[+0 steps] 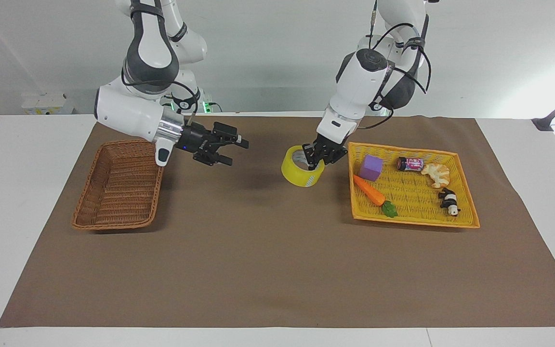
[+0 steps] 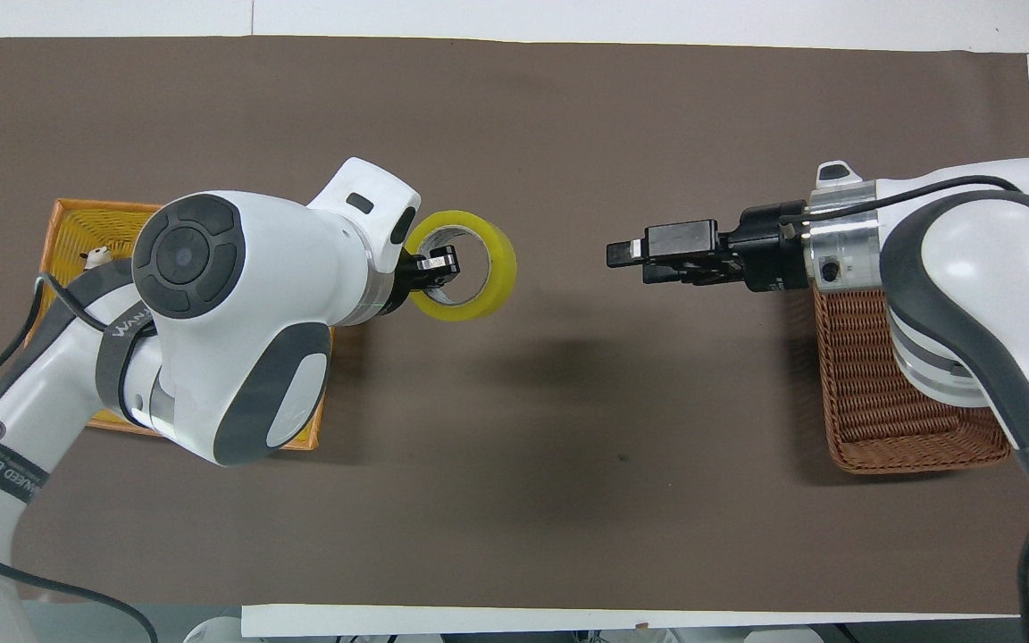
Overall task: Move tape to another basket
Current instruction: 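Hold the tape with the left gripper while the right gripper approaches it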
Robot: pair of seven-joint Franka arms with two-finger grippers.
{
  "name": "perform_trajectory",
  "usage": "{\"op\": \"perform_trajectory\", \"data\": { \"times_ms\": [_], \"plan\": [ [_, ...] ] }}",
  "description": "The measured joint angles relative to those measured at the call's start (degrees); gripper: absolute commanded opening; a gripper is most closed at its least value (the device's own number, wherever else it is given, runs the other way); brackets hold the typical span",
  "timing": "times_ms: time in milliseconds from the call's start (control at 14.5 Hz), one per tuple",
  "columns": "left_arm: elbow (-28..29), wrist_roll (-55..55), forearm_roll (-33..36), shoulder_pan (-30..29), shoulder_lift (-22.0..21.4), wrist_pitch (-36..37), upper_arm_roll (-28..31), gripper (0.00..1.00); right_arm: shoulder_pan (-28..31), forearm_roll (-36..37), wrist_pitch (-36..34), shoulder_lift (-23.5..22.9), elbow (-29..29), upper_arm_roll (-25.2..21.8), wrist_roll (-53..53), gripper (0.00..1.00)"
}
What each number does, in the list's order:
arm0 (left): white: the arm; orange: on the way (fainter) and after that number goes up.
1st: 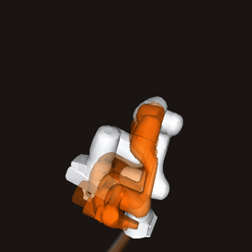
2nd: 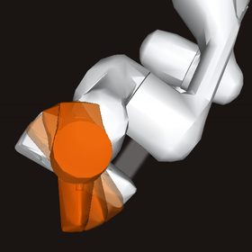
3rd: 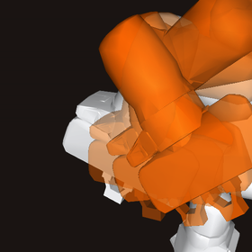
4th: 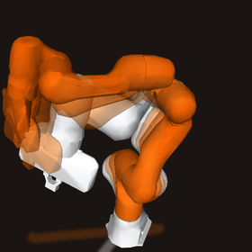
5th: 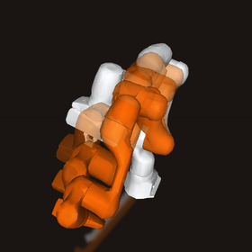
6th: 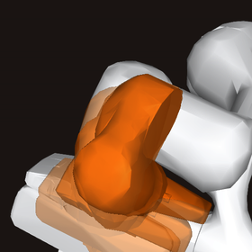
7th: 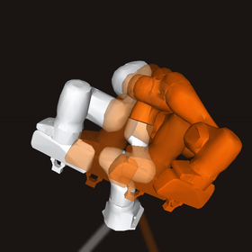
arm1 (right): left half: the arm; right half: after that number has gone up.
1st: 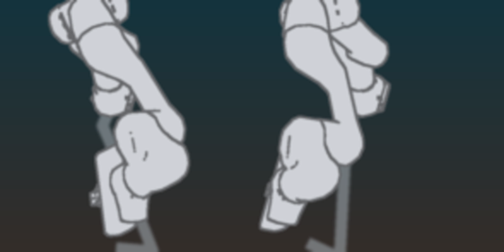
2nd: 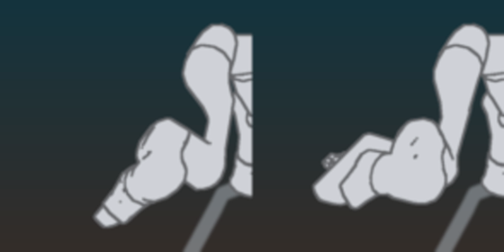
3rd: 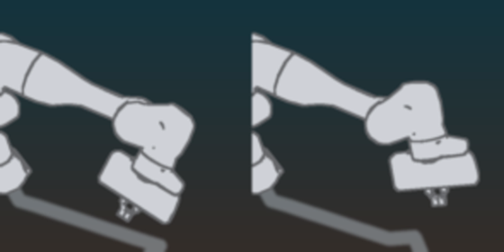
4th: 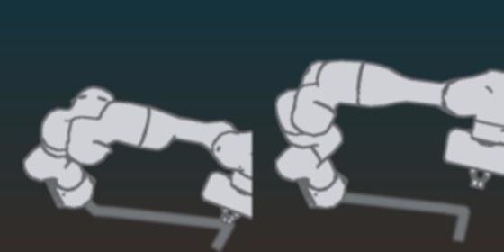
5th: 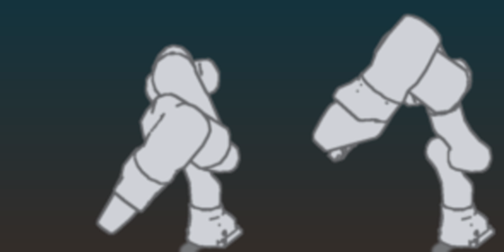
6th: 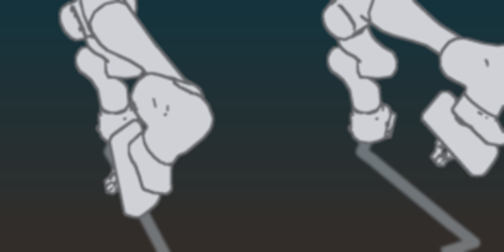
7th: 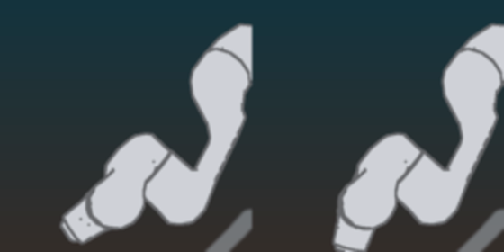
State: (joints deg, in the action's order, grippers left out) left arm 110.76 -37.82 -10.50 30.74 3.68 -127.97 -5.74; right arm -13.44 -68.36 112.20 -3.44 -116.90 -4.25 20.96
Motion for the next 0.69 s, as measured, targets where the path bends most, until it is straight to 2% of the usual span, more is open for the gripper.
{"op": "perform_trajectory", "data": {
  "times_ms": [276,691],
  "plan": [
    [-0.05,0.07,0.0,0.05,0.0,0.0,-0.05,0.0,-5.85,-8.51,6.83,-2.39,-0.08,0.03,1.85,1.0],
    [-0.16,0.1,0.0,0.51,0.0,-0.04,-0.24,0.0,-7.58,-10.73,7.77,-2.37,-0.1,-0.01,1.81,1.0]
  ]
}}
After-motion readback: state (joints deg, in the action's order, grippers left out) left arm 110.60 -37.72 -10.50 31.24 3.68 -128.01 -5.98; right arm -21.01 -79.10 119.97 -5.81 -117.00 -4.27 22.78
